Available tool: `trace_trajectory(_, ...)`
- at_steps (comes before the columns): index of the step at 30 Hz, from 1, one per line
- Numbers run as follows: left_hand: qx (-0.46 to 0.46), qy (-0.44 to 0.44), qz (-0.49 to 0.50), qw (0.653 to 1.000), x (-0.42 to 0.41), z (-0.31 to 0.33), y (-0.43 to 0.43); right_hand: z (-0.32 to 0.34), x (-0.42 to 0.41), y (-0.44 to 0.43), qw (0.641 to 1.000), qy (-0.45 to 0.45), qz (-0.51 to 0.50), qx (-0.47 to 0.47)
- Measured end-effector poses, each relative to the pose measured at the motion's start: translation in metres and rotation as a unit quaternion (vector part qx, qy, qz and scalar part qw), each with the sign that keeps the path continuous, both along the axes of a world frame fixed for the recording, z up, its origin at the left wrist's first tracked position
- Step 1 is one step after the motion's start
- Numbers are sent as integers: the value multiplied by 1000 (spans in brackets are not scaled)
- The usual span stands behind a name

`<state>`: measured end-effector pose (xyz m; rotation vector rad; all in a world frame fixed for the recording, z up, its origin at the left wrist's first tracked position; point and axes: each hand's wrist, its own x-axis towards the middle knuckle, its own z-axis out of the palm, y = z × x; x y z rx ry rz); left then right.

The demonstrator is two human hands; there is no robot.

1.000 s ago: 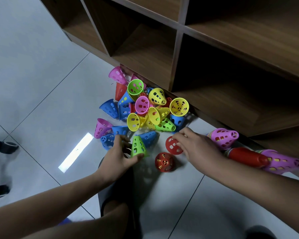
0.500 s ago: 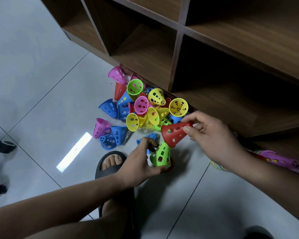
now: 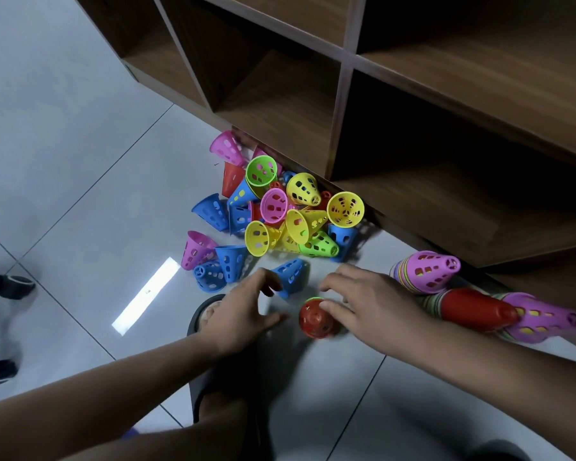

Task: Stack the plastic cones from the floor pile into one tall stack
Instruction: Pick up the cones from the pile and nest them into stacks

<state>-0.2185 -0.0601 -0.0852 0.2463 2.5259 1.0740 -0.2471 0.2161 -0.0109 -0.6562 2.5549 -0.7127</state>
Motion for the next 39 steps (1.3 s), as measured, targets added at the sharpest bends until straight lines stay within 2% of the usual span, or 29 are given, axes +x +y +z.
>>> trace_trajectory(7,-112,128,95,981,-18,4,-55,-23,-30,-5,995,53,-49,65)
trace_trajectory(12,-177,144,152,962,-17,-6,-85,-41,-47,-9,989,74,-64,113)
trace_trajectory(17,-176,78,175,966,-11,-17,-94,-60,-55,-14,990,53,-62,114)
trace_trajectory(23,-167,46,167,971,-13,-21,-95,-68,-59,-14,994,33,-92,39)
trace_trajectory(30,-146,94,157,972,-2,-2,-86,-60,-48,-4,994,48,-100,-9)
trace_trajectory(35,-93,133,180,970,-2,19,-70,-45,-37,-3,992,47,-108,-46)
trace_trajectory(39,-54,139,142,979,-5,35,-49,-15,-30,-6,986,50,-128,-99)
